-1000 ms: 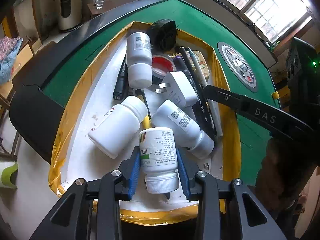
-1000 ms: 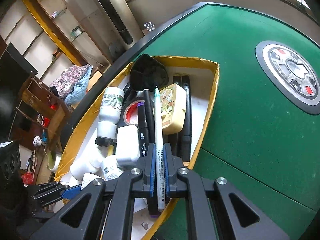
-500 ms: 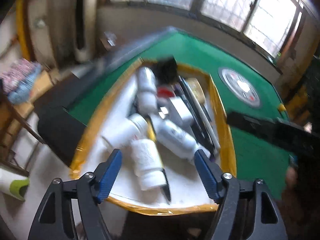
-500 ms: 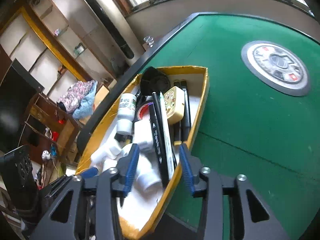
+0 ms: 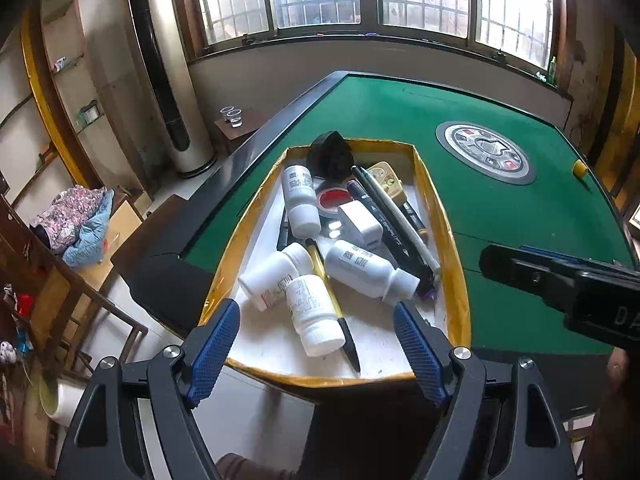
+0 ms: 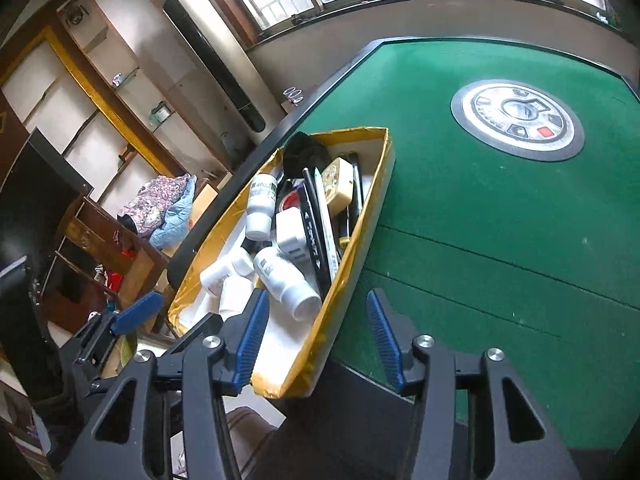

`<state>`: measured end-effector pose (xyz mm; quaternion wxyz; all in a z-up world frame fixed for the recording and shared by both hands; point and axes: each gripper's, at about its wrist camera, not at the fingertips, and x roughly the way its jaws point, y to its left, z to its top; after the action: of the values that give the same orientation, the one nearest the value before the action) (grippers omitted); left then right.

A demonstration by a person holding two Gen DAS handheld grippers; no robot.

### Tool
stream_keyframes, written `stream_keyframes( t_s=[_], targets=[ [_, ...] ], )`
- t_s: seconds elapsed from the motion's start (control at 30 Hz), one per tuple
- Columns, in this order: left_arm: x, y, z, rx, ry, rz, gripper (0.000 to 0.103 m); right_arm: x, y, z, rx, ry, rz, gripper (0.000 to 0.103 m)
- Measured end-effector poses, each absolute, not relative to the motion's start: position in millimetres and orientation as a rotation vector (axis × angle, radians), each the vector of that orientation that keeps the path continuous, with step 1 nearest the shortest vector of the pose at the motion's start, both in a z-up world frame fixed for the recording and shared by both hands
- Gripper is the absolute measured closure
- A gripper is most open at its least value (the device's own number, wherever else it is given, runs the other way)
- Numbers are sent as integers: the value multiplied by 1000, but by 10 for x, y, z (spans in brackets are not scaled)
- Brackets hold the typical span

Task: Organize rigid objects

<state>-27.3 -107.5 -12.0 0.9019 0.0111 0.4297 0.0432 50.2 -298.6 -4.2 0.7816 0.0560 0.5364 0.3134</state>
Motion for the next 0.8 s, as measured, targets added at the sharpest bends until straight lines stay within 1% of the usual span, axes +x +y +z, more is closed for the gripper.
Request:
stream_keyframes(
  t_s=[0.8],
  targets=[
    [-296,-938,-159,8,905,117,21,440,-2811,-64,62,1168,657,53]
  ],
)
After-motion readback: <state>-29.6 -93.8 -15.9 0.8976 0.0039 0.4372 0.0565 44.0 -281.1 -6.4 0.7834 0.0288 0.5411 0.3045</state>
